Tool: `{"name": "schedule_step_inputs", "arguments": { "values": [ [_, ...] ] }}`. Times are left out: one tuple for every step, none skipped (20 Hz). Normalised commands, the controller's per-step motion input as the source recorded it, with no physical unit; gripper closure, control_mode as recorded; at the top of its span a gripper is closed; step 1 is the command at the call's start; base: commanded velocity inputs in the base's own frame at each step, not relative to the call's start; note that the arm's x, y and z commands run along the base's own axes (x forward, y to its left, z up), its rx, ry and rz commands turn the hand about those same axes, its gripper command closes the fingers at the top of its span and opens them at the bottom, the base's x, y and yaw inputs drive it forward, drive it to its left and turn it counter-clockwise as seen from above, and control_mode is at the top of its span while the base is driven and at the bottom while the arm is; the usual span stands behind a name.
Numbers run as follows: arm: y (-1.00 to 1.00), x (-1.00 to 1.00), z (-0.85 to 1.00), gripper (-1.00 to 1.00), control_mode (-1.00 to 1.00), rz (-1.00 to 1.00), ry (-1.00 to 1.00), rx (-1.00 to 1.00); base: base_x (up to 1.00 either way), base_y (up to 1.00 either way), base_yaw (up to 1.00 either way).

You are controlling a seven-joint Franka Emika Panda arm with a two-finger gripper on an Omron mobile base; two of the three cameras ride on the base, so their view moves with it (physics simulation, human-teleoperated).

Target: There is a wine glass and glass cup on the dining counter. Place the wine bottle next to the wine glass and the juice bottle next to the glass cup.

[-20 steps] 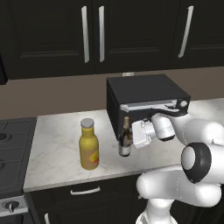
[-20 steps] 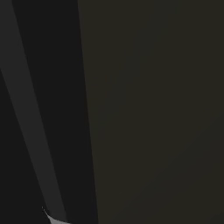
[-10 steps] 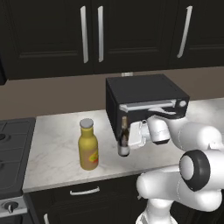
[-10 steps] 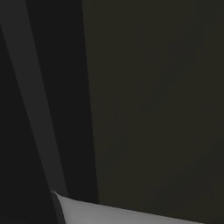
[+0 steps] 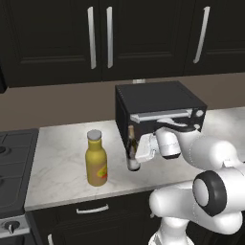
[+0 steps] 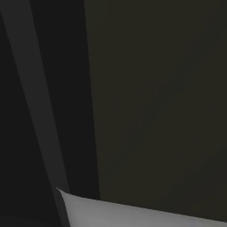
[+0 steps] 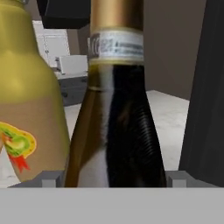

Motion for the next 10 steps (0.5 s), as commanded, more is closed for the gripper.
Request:
{"name": "schedule_step_inputs", "arguments": {
  "values": [
    [0.0,-0.19,0.01,1.0,-1.0,0.0,0.1,0.03,0.0,0.0,0.0],
    [0.0,-0.28,0.04,1.0,-1.0,0.0,0.07,0.04,0.0,0.0,0.0],
    [0.0,-0.36,0.11,1.0,-1.0,0.0,0.03,0.05,0.0,0.0,0.0],
    [0.0,-0.42,0.18,1.0,-1.0,0.0,0.01,0.08,0.0,0.0,0.0],
    [0.0,-0.45,0.23,1.0,-1.0,0.01,0.0,0.07,0.0,0.0,0.0],
    [0.0,-0.46,0.26,1.0,-1.0,0.01,0.0,0.08,0.0,0.0,0.0],
    [0.0,-0.49,0.32,1.0,-1.0,0.02,0.0,0.07,0.0,0.0,0.0],
    [0.0,-0.48,0.31,1.0,-1.0,0.02,0.0,0.05,0.0,0.0,0.0],
    [0.0,-0.48,0.33,1.0,-1.0,0.03,0.0,0.04,0.0,0.0,0.0],
    [0.0,-0.43,0.35,1.0,-1.0,0.03,0.0,0.02,0.0,0.0,0.0]
  ]
}}
